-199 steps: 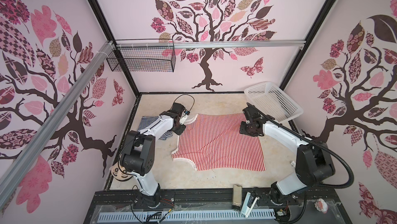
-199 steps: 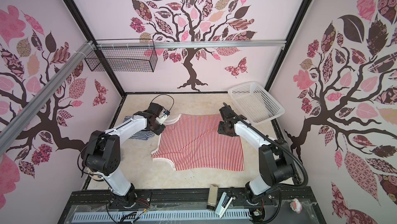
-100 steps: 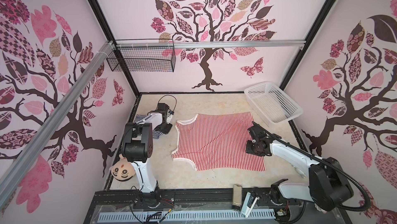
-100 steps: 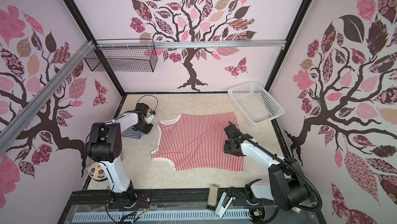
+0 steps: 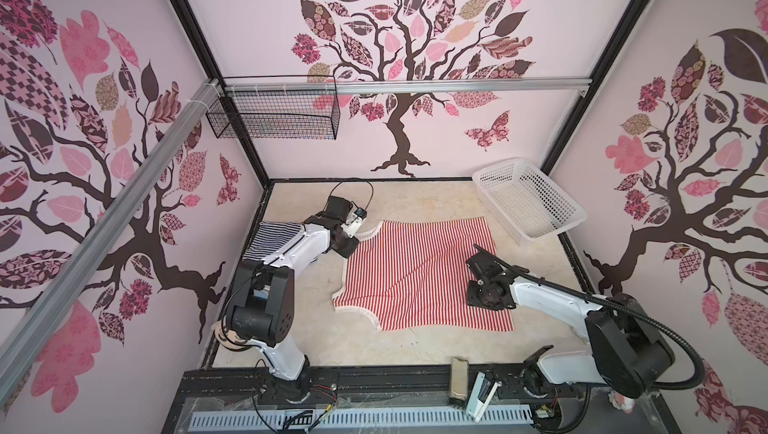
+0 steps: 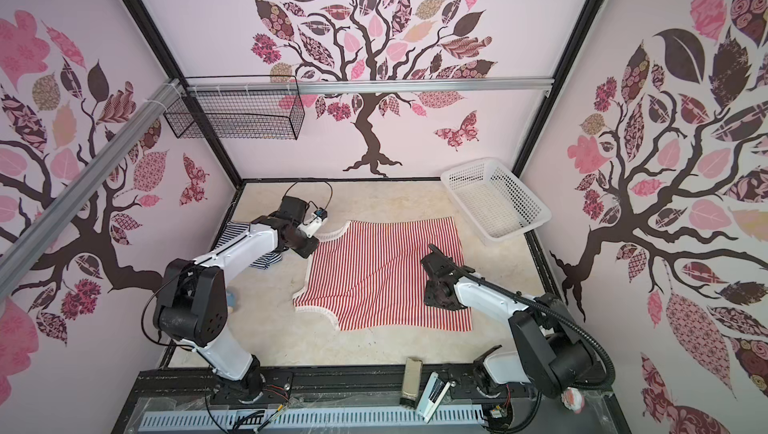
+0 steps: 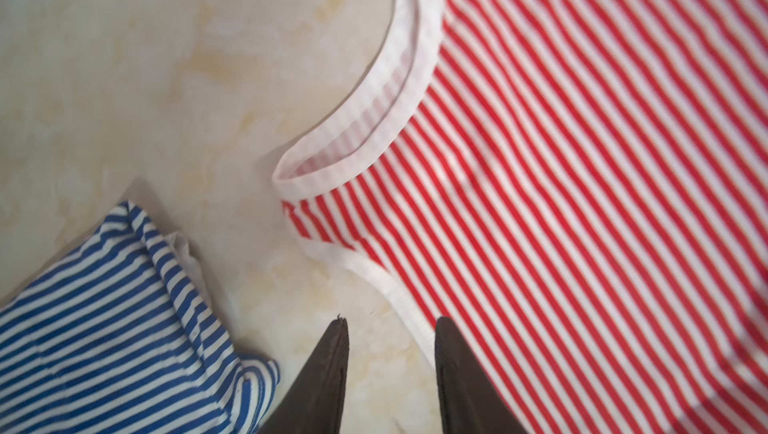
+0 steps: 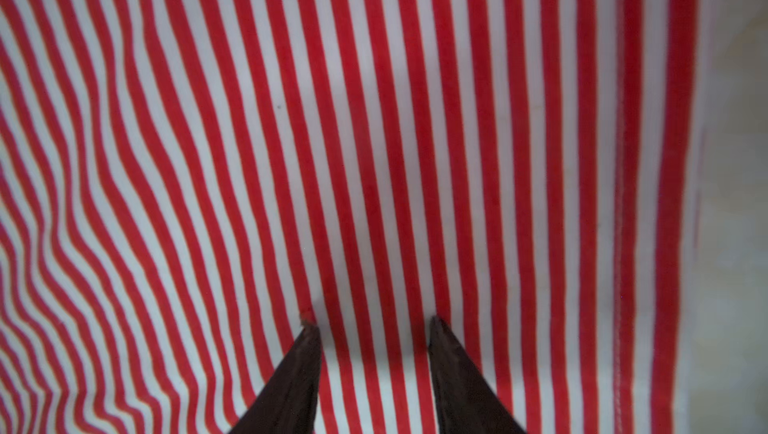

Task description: Fold and stack the tank tops

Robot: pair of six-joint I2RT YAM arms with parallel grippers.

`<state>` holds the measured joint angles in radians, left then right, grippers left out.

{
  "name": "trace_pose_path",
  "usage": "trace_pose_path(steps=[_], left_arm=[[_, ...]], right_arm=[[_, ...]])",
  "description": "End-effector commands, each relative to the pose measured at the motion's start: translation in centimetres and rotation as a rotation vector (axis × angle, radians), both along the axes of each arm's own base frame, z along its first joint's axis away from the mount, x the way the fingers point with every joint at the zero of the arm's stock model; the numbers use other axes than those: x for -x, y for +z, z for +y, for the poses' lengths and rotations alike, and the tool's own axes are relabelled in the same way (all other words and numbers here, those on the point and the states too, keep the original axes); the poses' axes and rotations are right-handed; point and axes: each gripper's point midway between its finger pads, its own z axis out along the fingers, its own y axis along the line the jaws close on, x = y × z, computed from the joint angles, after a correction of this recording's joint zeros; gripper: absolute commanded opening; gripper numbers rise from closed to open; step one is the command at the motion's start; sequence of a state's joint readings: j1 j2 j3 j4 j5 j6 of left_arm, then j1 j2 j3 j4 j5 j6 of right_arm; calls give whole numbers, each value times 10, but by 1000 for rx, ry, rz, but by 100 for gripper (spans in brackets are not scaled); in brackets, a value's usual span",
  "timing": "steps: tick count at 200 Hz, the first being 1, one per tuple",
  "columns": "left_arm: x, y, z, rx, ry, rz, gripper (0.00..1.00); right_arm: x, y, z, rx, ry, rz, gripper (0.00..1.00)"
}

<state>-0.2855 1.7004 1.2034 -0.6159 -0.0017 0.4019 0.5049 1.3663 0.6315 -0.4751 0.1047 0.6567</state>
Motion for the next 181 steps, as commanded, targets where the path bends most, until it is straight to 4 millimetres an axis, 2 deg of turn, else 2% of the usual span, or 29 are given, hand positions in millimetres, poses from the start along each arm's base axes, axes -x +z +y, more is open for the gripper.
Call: trace_pose_path(steps=[1,23,38,45,98,129,152,181], left_arm=[[-4,-19,-5,-23,-2,38,39],[-18,-29,-1,-68,4,22,43],[-23,-32,0,-86,0,7,54],[-26,-33,1,-96,-3,4,55],[-48,-19,10,-93,43,-84,56],[-62,-27,25,-129,86,-61,56],[-70,-29,35,-90,121,-46,56],[-70,-36,39,-33,130,20,56]], right_arm=[[11,-11,-6,38,-27,40,46],[12,-8,-5,36,-28,34,46],[13,-8,-6,37,-30,33,46],[14,-9,-7,37,-31,35,46],[17,-14,-4,28,-30,46,46],[17,-19,-5,44,-21,62,46],[16,-20,-4,42,-18,60,46],[15,-21,-3,40,-18,63,46]])
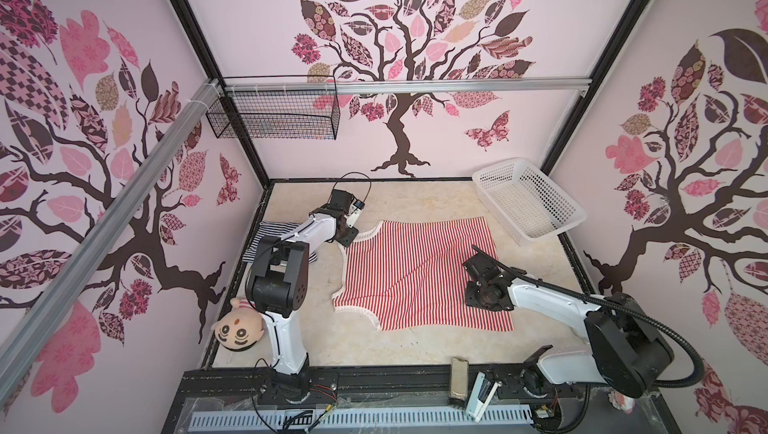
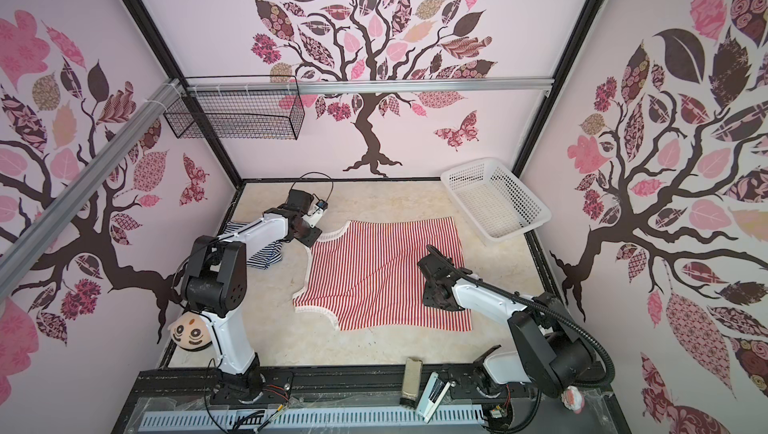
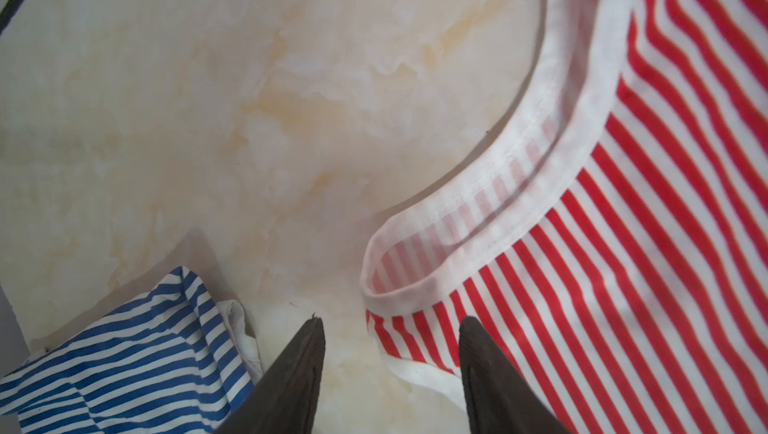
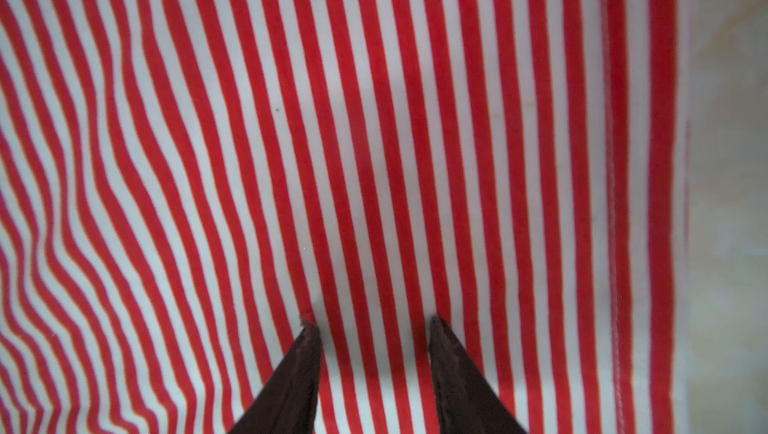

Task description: Fold and stack the tank tops

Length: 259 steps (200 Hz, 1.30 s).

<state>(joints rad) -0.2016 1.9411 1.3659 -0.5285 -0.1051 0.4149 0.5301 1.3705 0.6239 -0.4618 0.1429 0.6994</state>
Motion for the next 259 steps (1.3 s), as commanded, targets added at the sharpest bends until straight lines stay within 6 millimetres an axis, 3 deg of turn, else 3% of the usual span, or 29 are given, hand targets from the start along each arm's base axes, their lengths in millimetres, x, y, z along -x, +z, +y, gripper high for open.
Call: trace_pose_path(steps=[1,57,87,104,126,166,209,246,259], left_arm=[[-2,-4,0,66,13,50,56],[9,-10,-11,133,-35,113,56],[7,-19,-10,126,-33,133,50],[4,-21,-8,120,-21,129,32],[-4,-19,-1,95,4,106,0],[-14,-11,7,81,35,76,0],[-29,-4,32,50,119,21,0],[-33,-12,40,16,127,38,0],[-28,-15,38,19,114,76,21]], right_arm=[[16,-20,-4,22,7,83,46],[12,-18,-1,16,5,78,46],[12,-17,-2,19,5,77,46],[13,-17,-3,21,2,75,45],[15,-18,-4,20,1,75,45],[17,-20,-6,25,-3,78,46],[19,-22,-8,35,-1,86,45],[19,-22,-6,34,2,93,46],[16,-19,2,-3,20,84,45]])
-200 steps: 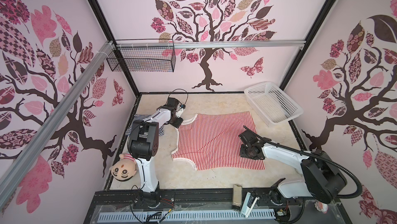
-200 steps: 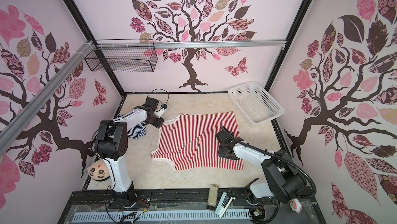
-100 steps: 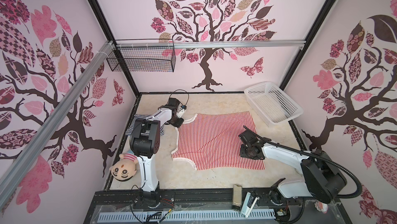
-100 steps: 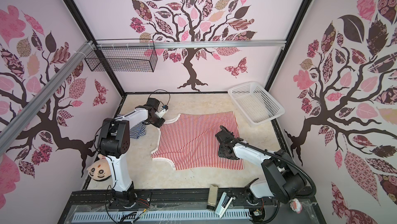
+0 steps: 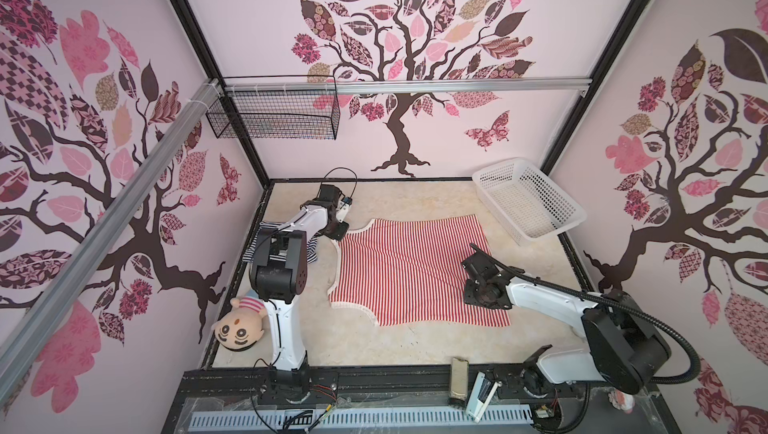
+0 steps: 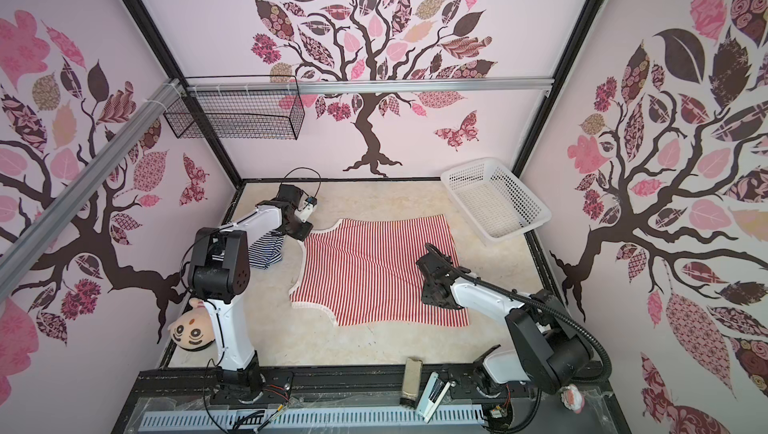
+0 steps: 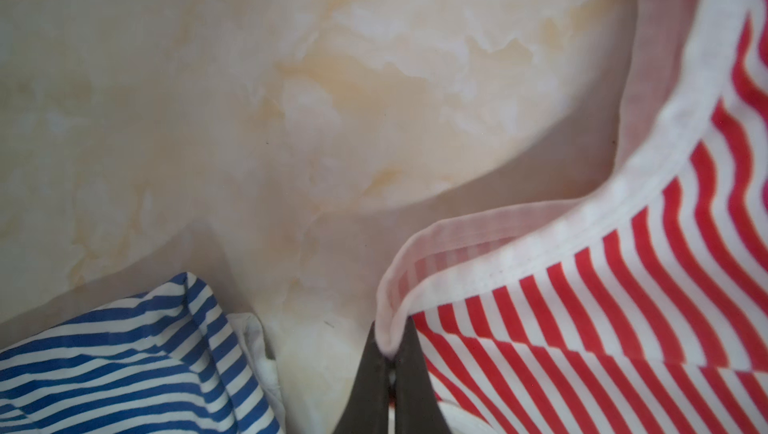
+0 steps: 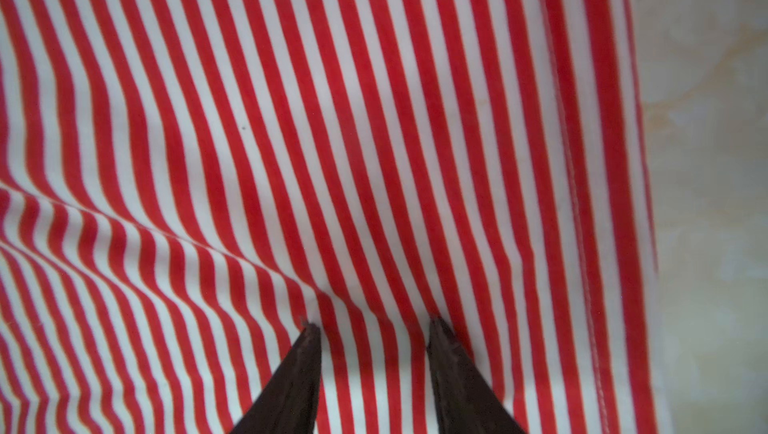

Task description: Fold and stack the tank tops

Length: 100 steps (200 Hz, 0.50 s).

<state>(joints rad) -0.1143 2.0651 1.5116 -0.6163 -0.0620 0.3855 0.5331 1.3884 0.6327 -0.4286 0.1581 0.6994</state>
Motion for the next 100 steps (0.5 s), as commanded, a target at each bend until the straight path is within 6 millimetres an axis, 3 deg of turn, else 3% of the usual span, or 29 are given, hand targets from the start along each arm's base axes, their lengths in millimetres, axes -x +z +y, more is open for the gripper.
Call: trace_pose_path(steps=[1,17,50,75,100], left_arm=[[-7,1,7,-22,18,7,23],[-2,8,5,-4,17,-1,38],[22,49,-13,45,-13,-93,50],[69,59,-59,87,-155,-75,51],[118,45,-95,90,-279,-12,51]], right_arm=[[25,-19,0,-5,23,111,45],[21,-7,11,-38,52,71,46],[11,30,28,-138,76,-25,47],[-2,50,31,-148,68,-90,47],[-26,55,27,-47,50,-103,46]])
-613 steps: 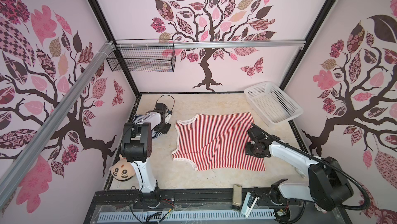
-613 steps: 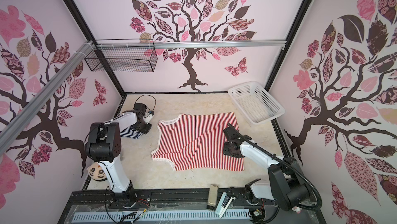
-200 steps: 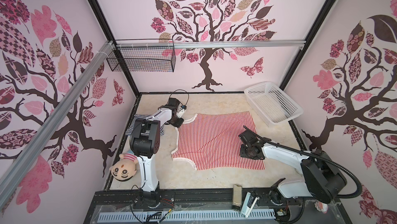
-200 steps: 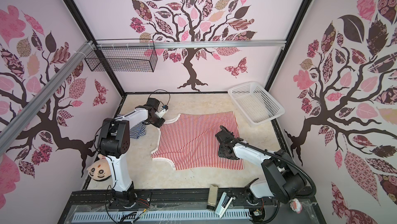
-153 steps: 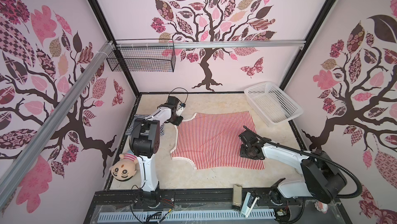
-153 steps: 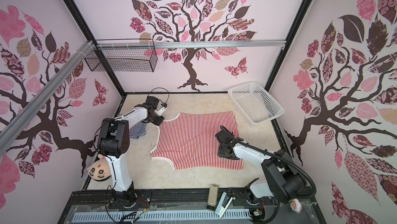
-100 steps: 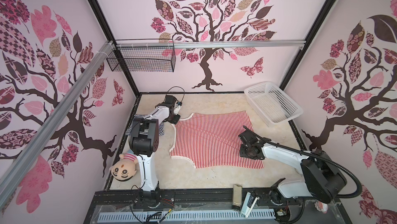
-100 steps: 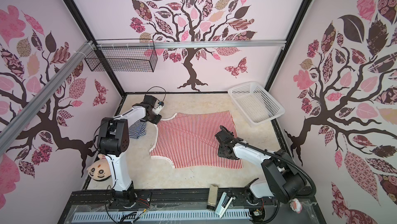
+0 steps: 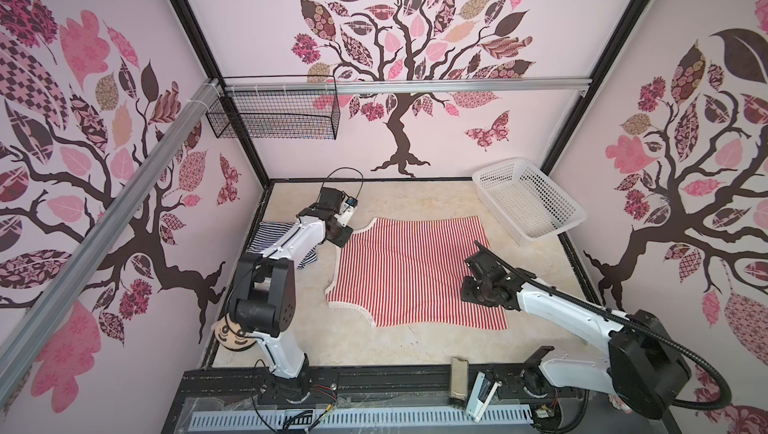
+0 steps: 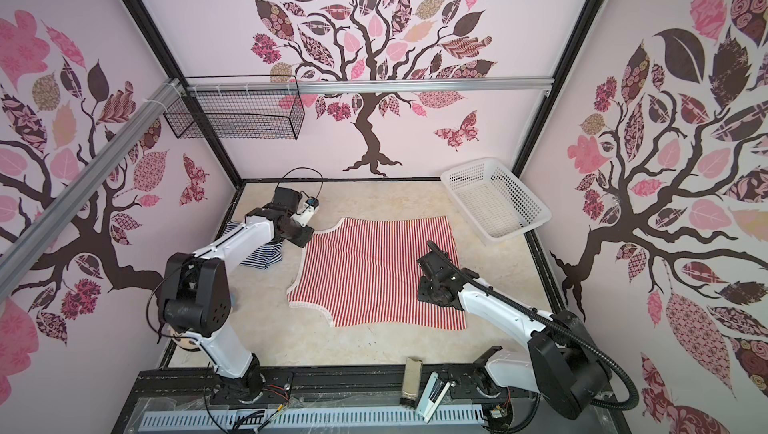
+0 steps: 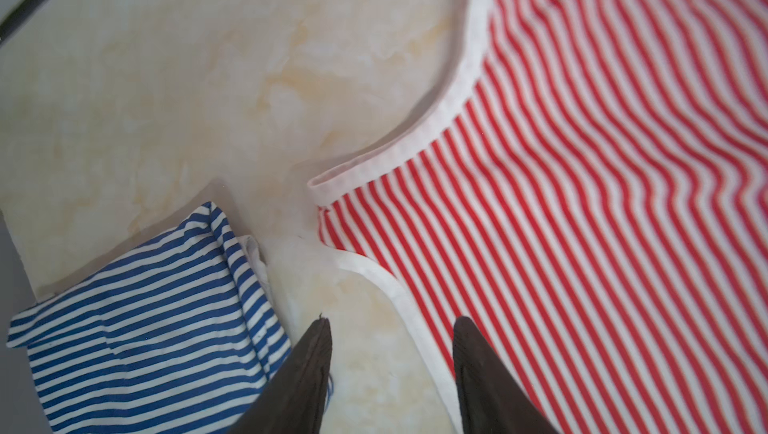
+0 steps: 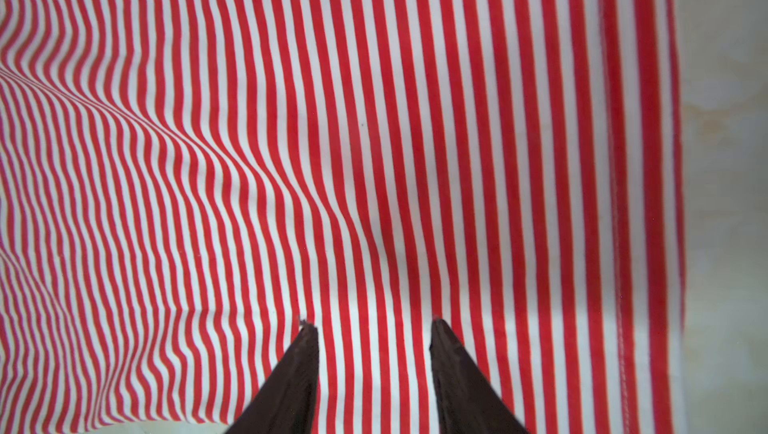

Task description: Fold and stack the tank tops

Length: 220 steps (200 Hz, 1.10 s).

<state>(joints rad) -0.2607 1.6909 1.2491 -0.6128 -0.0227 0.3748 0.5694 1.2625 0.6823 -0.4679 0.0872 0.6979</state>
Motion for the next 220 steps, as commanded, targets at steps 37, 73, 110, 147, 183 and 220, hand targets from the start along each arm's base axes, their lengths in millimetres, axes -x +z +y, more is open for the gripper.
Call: trace_pose_path(steps=[37,73,110,147,183,220], left_arm=[[91,-63,-43,-23,-226,217,47],[101,-98,-19,-151,-213,271,45],[110,-110,-4,-224,-217,278,44],[115,-110,9,-275,-210,260,44],[118,-105,19,-307,-215,248,43],[121,-100,24,-291,-203,260,42]], right_arm=[[-87,5,-2,207,-32,-21,44],[-160,-6,-6,180,-83,14,44],[-203,-17,5,200,-75,28,44],[-218,-45,-14,227,-111,99,44],[-222,-61,-31,254,-124,136,45],[-230,-70,-43,266,-141,161,45]])
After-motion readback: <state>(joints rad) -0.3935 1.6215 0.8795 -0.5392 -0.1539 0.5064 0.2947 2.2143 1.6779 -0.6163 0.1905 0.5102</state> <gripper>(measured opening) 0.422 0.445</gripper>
